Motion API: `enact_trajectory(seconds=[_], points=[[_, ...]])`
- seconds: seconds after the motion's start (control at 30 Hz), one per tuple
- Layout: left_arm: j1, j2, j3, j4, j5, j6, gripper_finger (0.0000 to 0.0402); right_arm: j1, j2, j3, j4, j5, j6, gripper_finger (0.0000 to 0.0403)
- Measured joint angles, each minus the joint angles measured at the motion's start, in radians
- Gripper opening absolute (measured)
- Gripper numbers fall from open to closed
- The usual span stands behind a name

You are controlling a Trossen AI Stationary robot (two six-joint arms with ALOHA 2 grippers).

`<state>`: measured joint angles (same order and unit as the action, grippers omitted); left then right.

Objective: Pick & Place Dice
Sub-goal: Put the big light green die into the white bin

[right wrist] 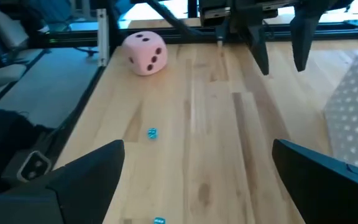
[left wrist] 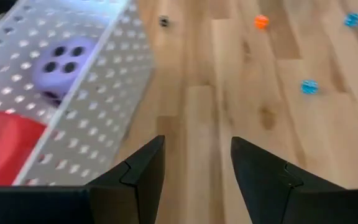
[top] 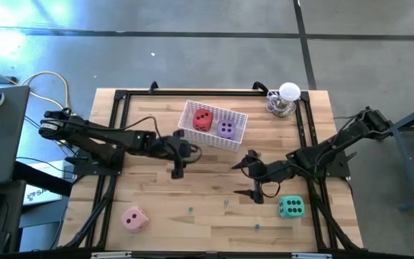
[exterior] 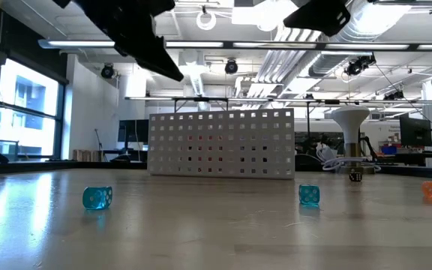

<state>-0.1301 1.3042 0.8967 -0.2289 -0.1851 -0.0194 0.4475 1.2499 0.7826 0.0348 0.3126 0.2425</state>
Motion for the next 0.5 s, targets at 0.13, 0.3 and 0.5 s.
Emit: enact_trajectory(seconds=[0.13, 0.3, 0.5], points=[[-0.046, 0.001, 0.000, 0.001, -0.004, 0.030, 0.0175, -0.003, 0.000, 0.000, 0.000, -0.003, -0.028, 0.0400], [-0.070, 0.001, 0.000, 0.001, -0.007, 0.029, 0.0175, -0.003, 0.006, 0.000, 0.031, 0.002, -0.069, 0.0400], [-0.070, 0.001, 0.000, 0.000, -0.008, 0.026, 0.0175, -0.003, 0.041, 0.000, 0.094, 0.009, -0.064, 0.0400]])
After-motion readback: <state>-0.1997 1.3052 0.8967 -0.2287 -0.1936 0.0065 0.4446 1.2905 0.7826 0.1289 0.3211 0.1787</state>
